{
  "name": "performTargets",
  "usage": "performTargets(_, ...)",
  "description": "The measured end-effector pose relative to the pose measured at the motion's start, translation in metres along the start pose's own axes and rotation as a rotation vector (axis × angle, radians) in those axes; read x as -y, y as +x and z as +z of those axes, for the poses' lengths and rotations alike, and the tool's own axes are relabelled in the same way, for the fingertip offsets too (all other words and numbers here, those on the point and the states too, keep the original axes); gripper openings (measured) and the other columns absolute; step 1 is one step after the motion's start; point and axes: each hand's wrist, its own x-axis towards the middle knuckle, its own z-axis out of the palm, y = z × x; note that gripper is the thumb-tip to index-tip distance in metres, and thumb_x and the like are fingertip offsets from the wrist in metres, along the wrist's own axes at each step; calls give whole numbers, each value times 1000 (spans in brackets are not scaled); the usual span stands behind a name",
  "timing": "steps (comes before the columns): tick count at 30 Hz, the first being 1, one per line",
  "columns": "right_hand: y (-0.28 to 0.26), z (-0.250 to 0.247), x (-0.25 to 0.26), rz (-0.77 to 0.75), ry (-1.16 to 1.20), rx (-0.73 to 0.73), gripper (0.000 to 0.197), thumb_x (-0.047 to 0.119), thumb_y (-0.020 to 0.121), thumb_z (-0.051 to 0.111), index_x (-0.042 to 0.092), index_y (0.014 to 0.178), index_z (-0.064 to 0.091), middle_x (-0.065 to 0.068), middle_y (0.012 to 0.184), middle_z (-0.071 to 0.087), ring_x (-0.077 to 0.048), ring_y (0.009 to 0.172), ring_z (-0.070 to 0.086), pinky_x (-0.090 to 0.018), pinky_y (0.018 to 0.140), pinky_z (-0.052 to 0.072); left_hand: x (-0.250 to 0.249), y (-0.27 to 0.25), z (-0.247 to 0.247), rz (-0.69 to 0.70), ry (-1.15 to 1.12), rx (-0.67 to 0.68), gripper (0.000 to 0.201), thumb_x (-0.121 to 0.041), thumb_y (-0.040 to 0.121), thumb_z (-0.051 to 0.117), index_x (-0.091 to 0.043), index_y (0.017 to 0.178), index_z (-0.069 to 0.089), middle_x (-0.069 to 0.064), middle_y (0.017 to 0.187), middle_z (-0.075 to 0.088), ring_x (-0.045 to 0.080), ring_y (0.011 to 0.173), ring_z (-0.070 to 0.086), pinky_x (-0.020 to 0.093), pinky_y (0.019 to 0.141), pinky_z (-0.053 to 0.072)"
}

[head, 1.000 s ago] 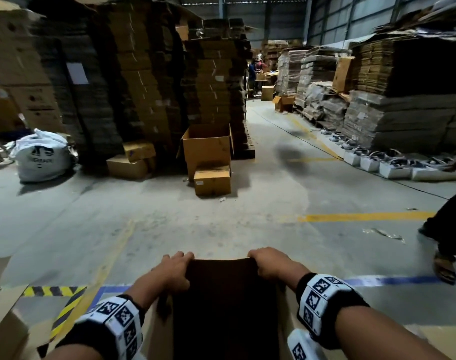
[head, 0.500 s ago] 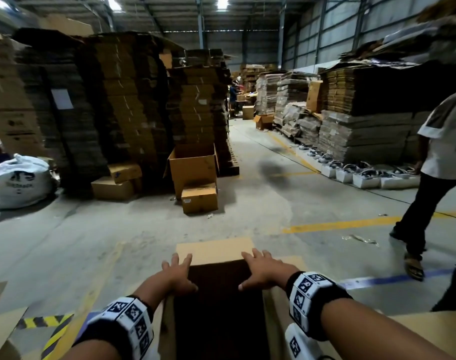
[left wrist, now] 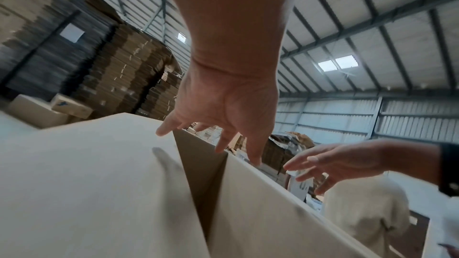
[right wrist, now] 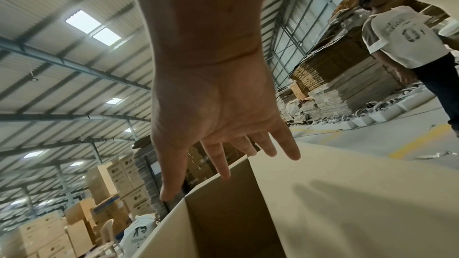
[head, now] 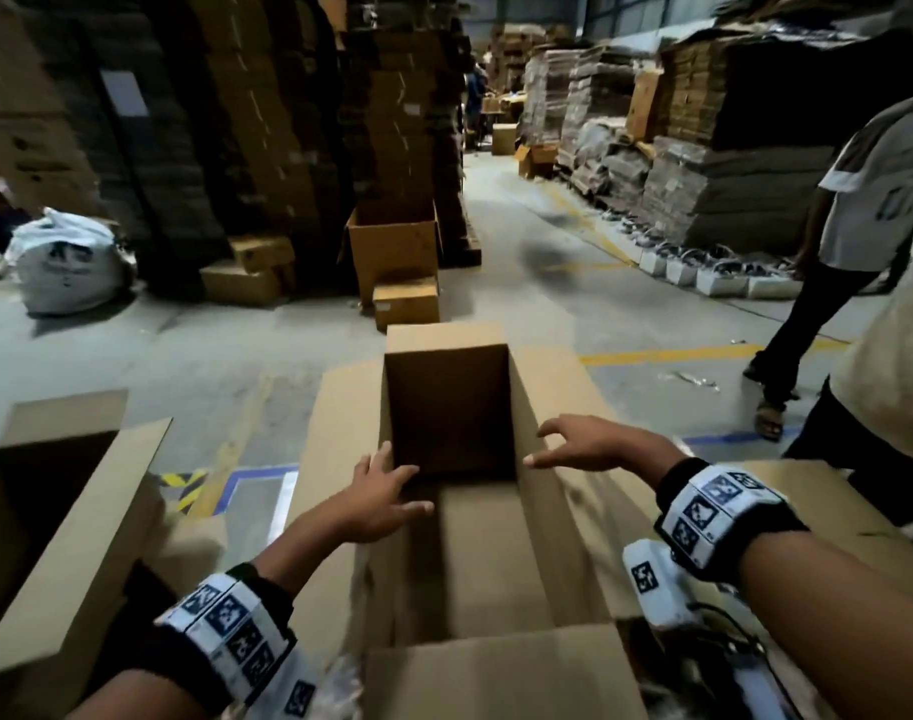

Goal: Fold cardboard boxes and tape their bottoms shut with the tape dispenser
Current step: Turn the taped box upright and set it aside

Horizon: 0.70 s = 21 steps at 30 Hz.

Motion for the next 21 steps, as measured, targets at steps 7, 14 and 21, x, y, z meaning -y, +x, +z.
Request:
performTargets(7, -83, 63, -5, -19, 87, 6, 84, 69, 81, 61, 19, 146, 44, -15, 154, 33, -29, 137, 40, -33, 108, 36, -8, -80, 63, -53, -102, -101, 122, -102, 51, 31, -33, 152, 30, 11, 164, -7, 35, 150, -2, 54, 120, 15)
performTargets(14, -120, 133, -24, 64, 42, 81, 112, 77, 61, 71, 33, 153, 27, -15, 161, -23, -42, 148, -15, -60, 119, 5, -14, -113, 101, -88, 4, -30, 150, -105, 21, 43, -38, 153, 23, 5, 159, -31, 40, 145, -26, 58, 118, -2)
performTargets(21, -117, 182, -20, 123, 59, -202, 57, 53, 81, 72, 26, 127, 55, -17, 164, 3, -37, 148, 18, -45, 118, 29, -25, -104, 130, -207, 116, -313, 72, -69, 60, 78, -19, 110, 64, 8, 163, -15, 43, 145, 20, 45, 117, 26)
